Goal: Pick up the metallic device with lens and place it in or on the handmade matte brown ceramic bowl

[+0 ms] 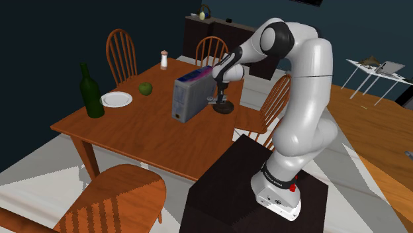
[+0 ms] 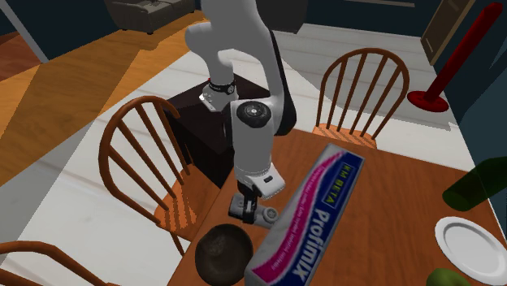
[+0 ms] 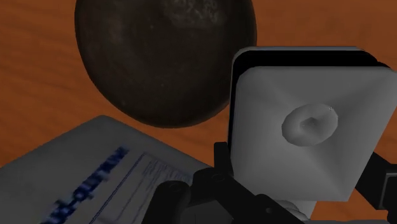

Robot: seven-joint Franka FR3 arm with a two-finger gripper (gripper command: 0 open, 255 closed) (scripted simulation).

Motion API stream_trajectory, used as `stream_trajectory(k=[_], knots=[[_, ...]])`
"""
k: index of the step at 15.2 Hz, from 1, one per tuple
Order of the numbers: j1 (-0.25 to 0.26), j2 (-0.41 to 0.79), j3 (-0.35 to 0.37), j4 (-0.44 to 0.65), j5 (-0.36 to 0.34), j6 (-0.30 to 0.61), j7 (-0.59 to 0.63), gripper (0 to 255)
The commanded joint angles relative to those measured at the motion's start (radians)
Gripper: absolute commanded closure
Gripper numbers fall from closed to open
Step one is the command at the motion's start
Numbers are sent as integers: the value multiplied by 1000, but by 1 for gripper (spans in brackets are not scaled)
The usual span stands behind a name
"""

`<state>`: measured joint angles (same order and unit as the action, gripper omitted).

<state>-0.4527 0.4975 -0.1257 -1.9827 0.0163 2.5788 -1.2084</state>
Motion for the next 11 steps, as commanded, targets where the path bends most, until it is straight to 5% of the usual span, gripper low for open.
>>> stream_trajectory(k=[1,8,11], knots=[[-35,28,1,49,11,-20,-41,255],[-160,160,5,294,43,-129,-176,255],[-171,192,7,319,47,-122,-186,255]])
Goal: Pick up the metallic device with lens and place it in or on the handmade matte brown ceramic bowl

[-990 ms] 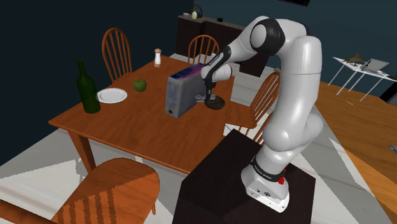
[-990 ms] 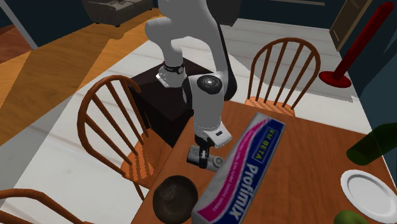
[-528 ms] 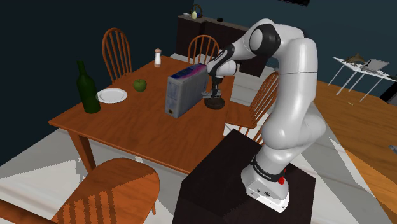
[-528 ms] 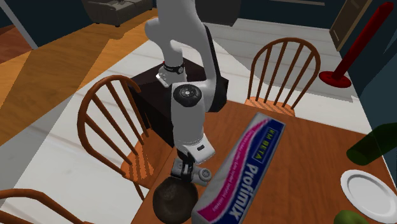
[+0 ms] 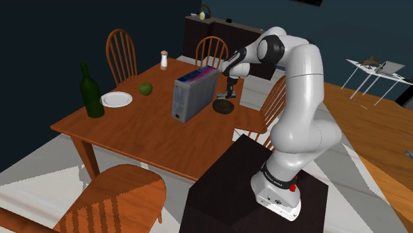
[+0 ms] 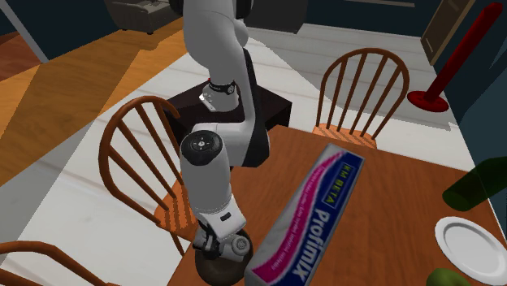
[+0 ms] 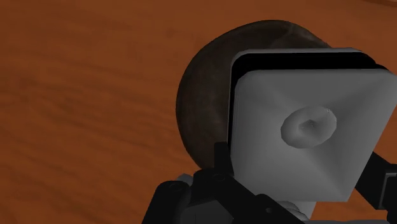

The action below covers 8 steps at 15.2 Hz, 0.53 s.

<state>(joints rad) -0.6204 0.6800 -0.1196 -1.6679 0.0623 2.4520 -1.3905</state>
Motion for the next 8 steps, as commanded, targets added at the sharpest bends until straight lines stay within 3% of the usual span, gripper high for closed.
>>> stream_trajectory(k=[1,8], knots=[[-4,18,2,5,2,13,-4,255],[-9,88,9,19,9,69,-6,255]])
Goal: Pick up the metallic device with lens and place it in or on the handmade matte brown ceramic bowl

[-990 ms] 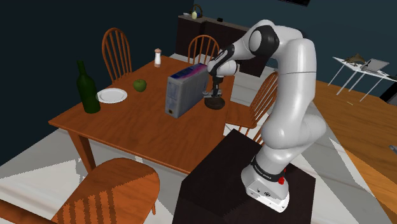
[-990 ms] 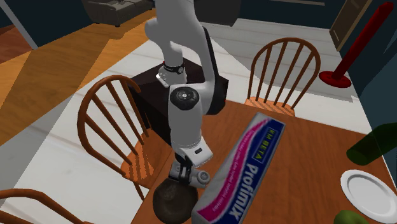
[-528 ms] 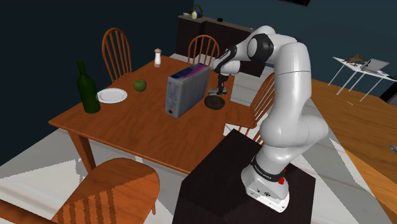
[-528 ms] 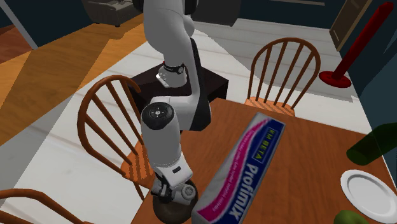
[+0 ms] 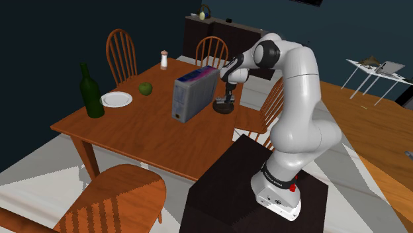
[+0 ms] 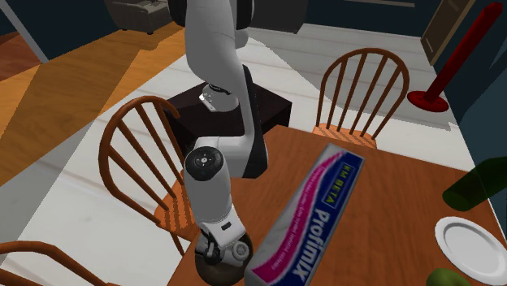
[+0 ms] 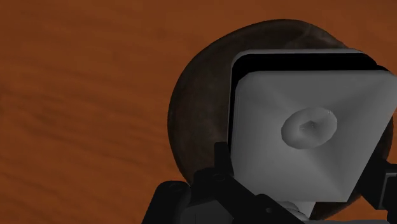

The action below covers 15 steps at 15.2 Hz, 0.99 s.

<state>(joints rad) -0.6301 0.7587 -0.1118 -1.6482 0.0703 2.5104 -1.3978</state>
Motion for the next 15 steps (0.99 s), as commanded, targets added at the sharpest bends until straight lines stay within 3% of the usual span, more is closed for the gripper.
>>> stream_trajectory(k=[1,12,13,15], knots=[[0,19,2,2,2,18,1,255],[-3,58,5,14,5,45,0,255],[-3,58,5,14,5,45,0,0],[-3,58,5,14,5,45,0,0]])
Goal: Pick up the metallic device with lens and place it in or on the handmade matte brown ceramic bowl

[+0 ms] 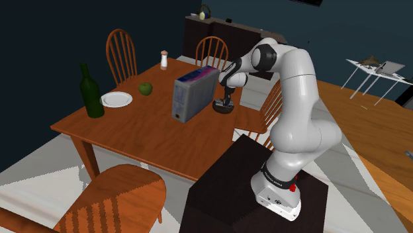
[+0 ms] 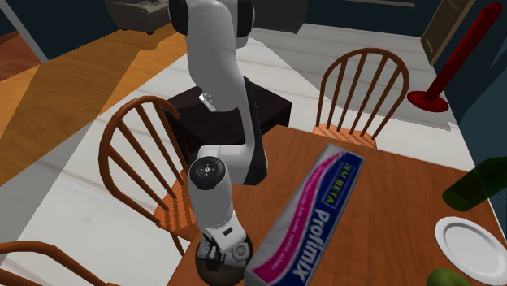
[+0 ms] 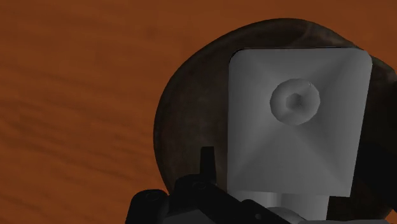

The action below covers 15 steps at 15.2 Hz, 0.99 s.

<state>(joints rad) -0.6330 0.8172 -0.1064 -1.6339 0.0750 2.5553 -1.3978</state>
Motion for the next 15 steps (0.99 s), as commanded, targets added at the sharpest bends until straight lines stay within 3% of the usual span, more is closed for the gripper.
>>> stream_trajectory(k=[1,3,7,15], knots=[[0,0,0,0,0,0,0,0],[0,0,0,0,0,0,0,0],[11,-111,-10,-52,-9,-59,5,0],[11,-111,-10,-52,-9,-59,5,0]])
